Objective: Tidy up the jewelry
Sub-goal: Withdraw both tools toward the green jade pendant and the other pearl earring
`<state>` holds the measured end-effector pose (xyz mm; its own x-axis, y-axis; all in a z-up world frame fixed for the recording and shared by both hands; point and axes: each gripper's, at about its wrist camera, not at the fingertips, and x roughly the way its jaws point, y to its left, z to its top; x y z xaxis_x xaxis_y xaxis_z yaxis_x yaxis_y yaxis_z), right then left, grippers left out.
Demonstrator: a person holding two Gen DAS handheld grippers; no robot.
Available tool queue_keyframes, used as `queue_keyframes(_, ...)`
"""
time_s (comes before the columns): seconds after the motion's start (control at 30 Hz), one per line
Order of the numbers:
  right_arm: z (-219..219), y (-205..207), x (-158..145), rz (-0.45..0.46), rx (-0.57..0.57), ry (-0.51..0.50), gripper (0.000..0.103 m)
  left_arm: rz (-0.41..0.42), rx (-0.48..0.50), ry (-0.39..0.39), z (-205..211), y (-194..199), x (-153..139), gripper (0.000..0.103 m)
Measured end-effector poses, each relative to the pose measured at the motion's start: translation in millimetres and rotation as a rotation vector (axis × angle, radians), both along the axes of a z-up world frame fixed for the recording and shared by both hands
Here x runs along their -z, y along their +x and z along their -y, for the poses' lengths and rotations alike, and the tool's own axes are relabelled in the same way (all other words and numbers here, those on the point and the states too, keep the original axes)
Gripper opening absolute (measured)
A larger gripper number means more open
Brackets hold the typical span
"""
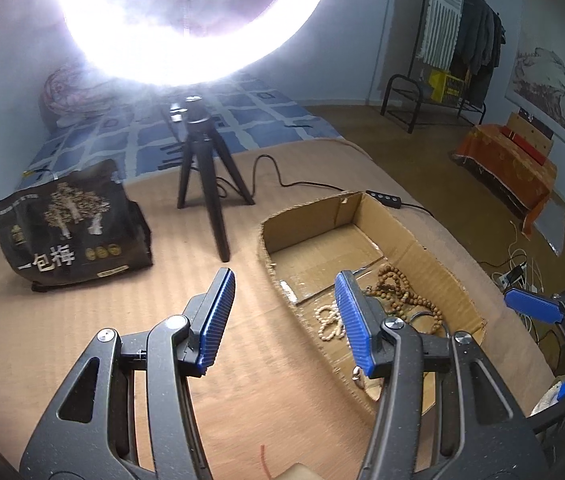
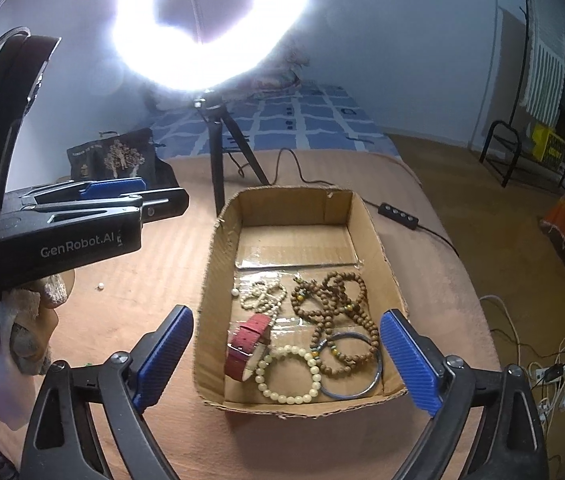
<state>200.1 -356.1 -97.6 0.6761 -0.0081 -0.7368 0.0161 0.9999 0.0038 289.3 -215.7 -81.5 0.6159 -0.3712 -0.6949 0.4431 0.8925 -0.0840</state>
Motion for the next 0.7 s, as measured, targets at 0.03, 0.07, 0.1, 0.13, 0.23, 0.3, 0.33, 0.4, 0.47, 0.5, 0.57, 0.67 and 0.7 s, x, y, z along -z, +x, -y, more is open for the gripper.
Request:
queue_keyframes(0.03,-5,-2,-2,0.008,-0.004,-0.009,0.097,0.002,-0.003,-0.001,-4,-1,-1,0.054)
queue_keyframes(0.07,-8,-3,-4,0.013,-0.007,-0.015,0.098,0.005,-0.008,-0.001,-11,-2,-3,0.054)
queue_keyframes(0.1,-13,-5,-6,0.020,-0.013,-0.019,0.098,0.008,-0.013,-0.002,-18,-2,-5,0.054)
queue_keyframes(0.13,-17,-7,-8,0.027,-0.017,-0.020,0.099,0.010,-0.018,-0.004,-24,-3,-5,0.054)
queue_keyframes(0.23,-28,-13,-13,0.058,-0.032,-0.017,0.100,0.017,-0.040,-0.006,-46,-3,-8,0.054)
queue_keyframes(0.3,-37,-16,-15,0.074,-0.046,-0.015,0.100,0.021,-0.056,-0.003,-64,-3,-10,0.054)
queue_keyframes(0.33,-41,-16,-16,0.078,-0.052,-0.015,0.100,0.024,-0.065,0.000,-73,-4,-10,0.054)
queue_keyframes(0.4,-49,-18,-17,0.081,-0.072,-0.006,0.100,0.027,-0.078,0.004,-88,-4,-8,0.054)
queue_keyframes(0.47,-57,-18,-16,0.080,-0.095,0.007,0.100,0.027,-0.095,0.013,-105,-4,-6,0.054)
queue_keyframes(0.5,-60,-18,-15,0.077,-0.103,0.010,0.100,0.023,-0.103,0.013,-113,-4,-4,0.054)
queue_keyframes(0.57,-69,-17,-13,0.067,-0.130,0.019,0.100,0.014,-0.121,0.015,-130,-4,0,0.054)
queue_keyframes(0.67,-86,-18,-6,0.044,-0.183,0.032,0.098,-0.003,-0.141,0.019,-152,-5,9,0.054)
queue_keyframes(0.7,-90,-18,-5,0.038,-0.194,0.029,0.095,-0.010,-0.147,0.019,-158,-6,11,0.054)
